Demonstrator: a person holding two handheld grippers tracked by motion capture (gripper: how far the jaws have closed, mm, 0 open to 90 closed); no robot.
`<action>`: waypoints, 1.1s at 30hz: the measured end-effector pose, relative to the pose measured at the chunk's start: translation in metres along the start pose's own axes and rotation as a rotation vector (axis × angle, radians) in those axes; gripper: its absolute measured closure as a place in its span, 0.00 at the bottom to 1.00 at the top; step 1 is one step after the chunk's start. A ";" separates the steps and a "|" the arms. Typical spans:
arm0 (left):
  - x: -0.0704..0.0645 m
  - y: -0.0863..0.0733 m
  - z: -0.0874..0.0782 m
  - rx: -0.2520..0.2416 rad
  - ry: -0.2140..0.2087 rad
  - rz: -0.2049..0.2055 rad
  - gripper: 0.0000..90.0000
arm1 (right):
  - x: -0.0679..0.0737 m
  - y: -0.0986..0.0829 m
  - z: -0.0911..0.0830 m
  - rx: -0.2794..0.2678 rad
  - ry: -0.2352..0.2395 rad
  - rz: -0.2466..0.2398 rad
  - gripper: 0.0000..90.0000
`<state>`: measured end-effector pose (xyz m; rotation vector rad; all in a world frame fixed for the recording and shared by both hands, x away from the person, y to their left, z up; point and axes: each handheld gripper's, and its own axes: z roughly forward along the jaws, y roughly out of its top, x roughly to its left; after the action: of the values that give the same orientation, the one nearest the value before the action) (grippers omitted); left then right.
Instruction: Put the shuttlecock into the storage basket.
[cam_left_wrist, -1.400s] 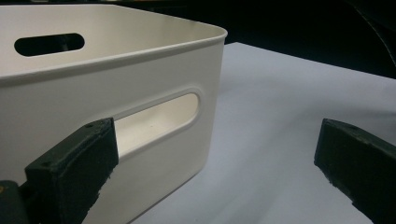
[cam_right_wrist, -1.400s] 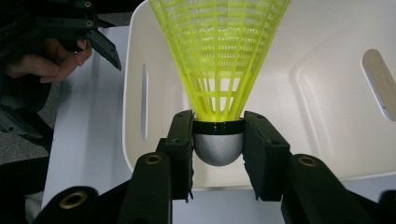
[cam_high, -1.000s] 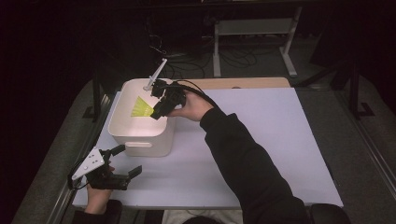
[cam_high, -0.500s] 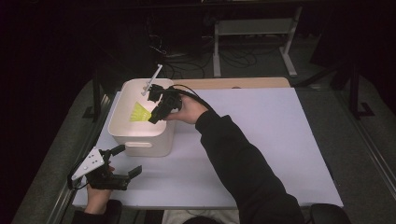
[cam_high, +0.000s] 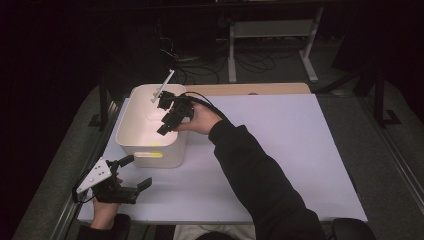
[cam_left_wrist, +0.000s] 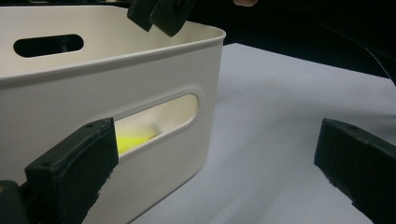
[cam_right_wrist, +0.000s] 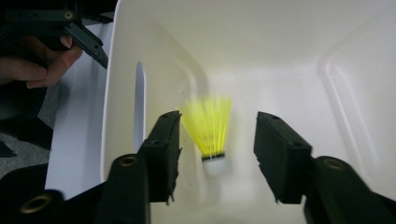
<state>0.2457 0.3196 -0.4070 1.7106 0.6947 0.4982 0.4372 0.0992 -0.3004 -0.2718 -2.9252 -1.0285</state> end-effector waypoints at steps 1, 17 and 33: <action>0.000 0.000 0.000 0.000 0.000 0.000 0.00 | 0.000 -0.001 -0.002 -0.005 -0.004 0.001 0.49; 0.000 0.000 0.000 0.003 0.001 0.002 0.00 | 0.004 -0.015 -0.029 -0.081 -0.071 0.033 0.04; 0.000 0.000 0.000 0.009 0.004 0.003 0.00 | 0.001 -0.037 -0.060 -0.140 -0.132 0.087 0.00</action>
<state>0.2459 0.3192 -0.4074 1.7196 0.6984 0.5007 0.4276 0.0334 -0.2763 -0.4847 -2.9278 -1.2503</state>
